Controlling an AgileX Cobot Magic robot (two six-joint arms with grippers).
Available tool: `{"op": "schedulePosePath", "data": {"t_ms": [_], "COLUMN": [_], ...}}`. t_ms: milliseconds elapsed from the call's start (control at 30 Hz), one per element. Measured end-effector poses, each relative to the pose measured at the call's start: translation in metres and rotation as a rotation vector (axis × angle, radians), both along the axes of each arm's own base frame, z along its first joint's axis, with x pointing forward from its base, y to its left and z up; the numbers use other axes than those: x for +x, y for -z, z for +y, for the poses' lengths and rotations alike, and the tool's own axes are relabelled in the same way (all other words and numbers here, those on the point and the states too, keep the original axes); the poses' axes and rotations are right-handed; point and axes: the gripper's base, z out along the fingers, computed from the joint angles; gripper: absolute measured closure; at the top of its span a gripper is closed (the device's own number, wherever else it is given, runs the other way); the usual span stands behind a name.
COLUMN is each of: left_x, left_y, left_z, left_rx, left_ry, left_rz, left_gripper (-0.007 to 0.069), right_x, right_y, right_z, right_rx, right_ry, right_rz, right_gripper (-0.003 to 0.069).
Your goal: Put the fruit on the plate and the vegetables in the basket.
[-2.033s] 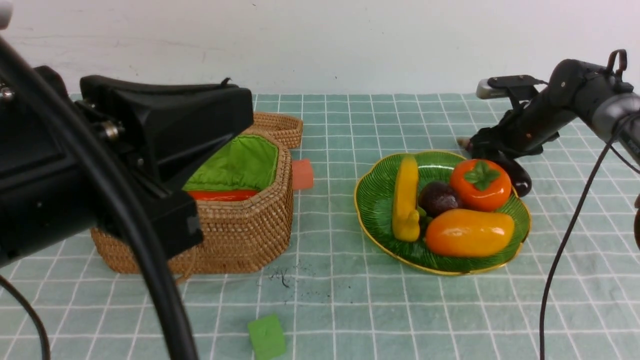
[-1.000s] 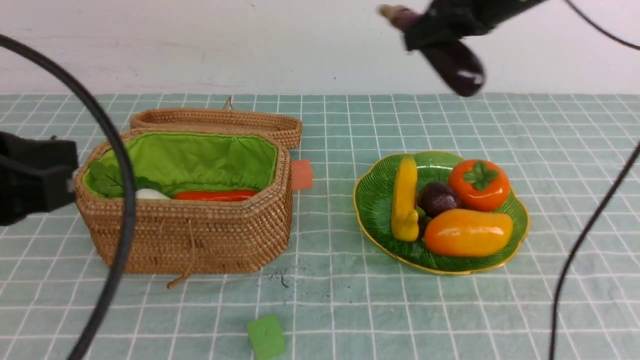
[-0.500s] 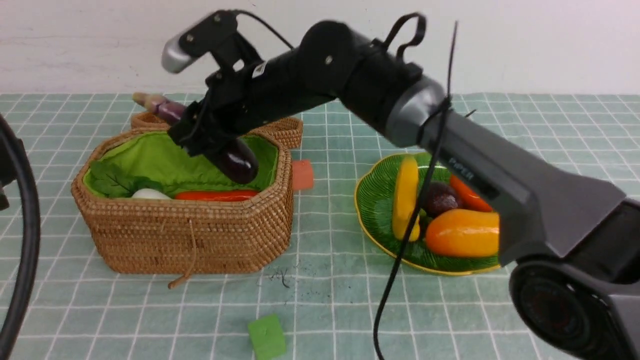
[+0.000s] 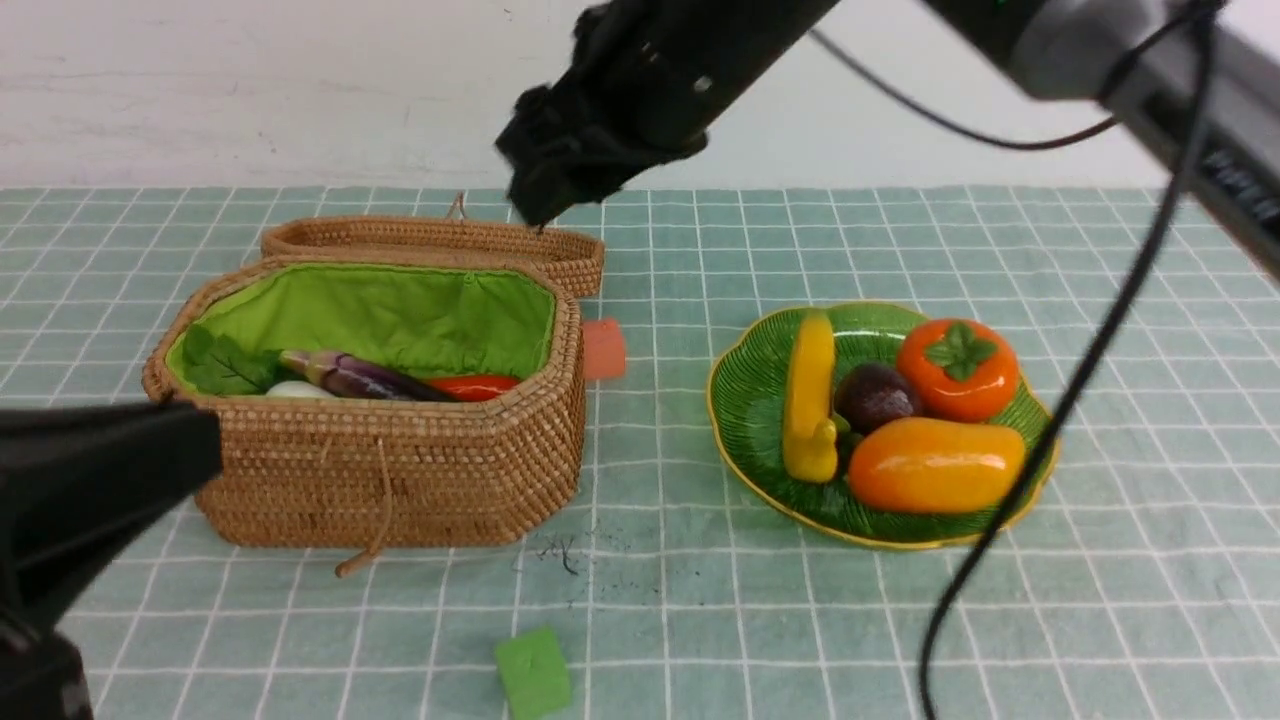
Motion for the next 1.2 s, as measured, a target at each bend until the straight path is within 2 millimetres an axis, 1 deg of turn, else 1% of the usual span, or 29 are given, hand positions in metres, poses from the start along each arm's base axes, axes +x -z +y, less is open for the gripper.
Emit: {"op": "schedulePosePath", "data": {"t_ms": [67, 133, 167, 200, 267, 300, 333, 367, 400, 500, 533, 567, 600, 667, 700, 733, 800, 867, 967, 1200], "left_x": [-0.005, -0.011, -0.014, -0.017, -0.02, -0.021, -0.021, -0.021, -0.021, -0.021, -0.021, -0.021, -0.021, -0.02, -0.02, -0.02, -0.02, -0.02, -0.02, -0.021], "left_y": [0.013, 0.028, 0.031, 0.041, 0.058, 0.064, 0.064, 0.076, 0.078, 0.095, 0.099, 0.101, 0.107, 0.116, 0.119, 0.126, 0.135, 0.139, 0.148, 0.158], "left_z": [0.0, 0.003, 0.004, 0.006, 0.006, 0.006, 0.006, 0.004, 0.004, 0.003, 0.003, 0.003, 0.003, 0.004, 0.004, 0.004, 0.006, 0.006, 0.009, 0.013], "left_rx": [-0.052, -0.123, -0.156, -0.203, -0.239, -0.249, -0.255, -0.256, -0.257, -0.241, -0.233, -0.23, -0.213, -0.182, -0.174, -0.147, -0.105, -0.083, -0.02, 0.056], "left_ry": [0.026, 0.047, 0.057, 0.073, 0.093, 0.101, 0.104, 0.115, 0.115, 0.122, 0.121, 0.121, 0.118, 0.111, 0.109, 0.102, 0.09, 0.083, 0.06, 0.032], "left_rz": [-0.03, -0.075, -0.102, -0.134, -0.16, -0.172, -0.181, -0.184, -0.184, -0.163, -0.154, -0.15, -0.13, -0.096, -0.087, -0.055, -0.009, 0.016, 0.086, 0.172], "left_gripper": [0.0599, 0.0599, 0.0599, 0.0599, 0.0599, 0.0599, 0.0598, 0.0595, 0.0595, 0.0595, 0.0595, 0.0595, 0.0595, 0.0594, 0.0593, 0.059, 0.0586, 0.0585, 0.0581, 0.0575], "right_x": [-0.009, -0.023, -0.032, -0.046, -0.068, -0.081, -0.084, -0.106, -0.106, -0.147, -0.153, -0.158, -0.171, -0.188, -0.191, -0.202, -0.213, -0.22, -0.233, -0.243], "right_y": [-0.01, -0.017, -0.023, -0.022, -0.026, -0.024, -0.023, -0.016, -0.012, 0.01, 0.018, 0.022, 0.031, 0.039, 0.04, 0.043, 0.043, 0.042, 0.034, 0.027], "right_z": [-0.013, -0.029, -0.036, -0.048, -0.065, -0.074, -0.076, -0.091, -0.091, -0.117, -0.122, -0.126, -0.134, -0.146, -0.148, -0.156, -0.163, -0.167, -0.176, -0.184], "right_rx": [-0.023, -0.055, -0.057, -0.08, -0.084, -0.09, -0.092, -0.096, -0.103, -0.099, -0.109, -0.111, -0.111, -0.107, -0.105, -0.098, -0.083, -0.068, -0.025, 0.008], "right_ry": [0.056, 0.113, 0.127, 0.156, 0.181, 0.197, 0.199, 0.232, 0.236, 0.309, 0.327, 0.34, 0.365, 0.39, 0.393, 0.398, 0.399, 0.399, 0.397, 0.394], "right_rz": [-0.011, -0.004, -0.008, 0.022, 0.043, 0.065, 0.071, 0.123, 0.139, 0.254, 0.282, 0.297, 0.326, 0.348, 0.35, 0.352, 0.345, 0.336, 0.299, 0.268], "right_gripper": [0.0495, 0.0611, 0.0636, 0.0669, 0.0676, 0.0676, 0.0676, 0.0676, 0.0676, 0.0676, 0.0676, 0.0676, 0.0675, 0.0674, 0.0673, 0.0673, 0.0672, 0.0672, 0.0669, 0.0666]}}
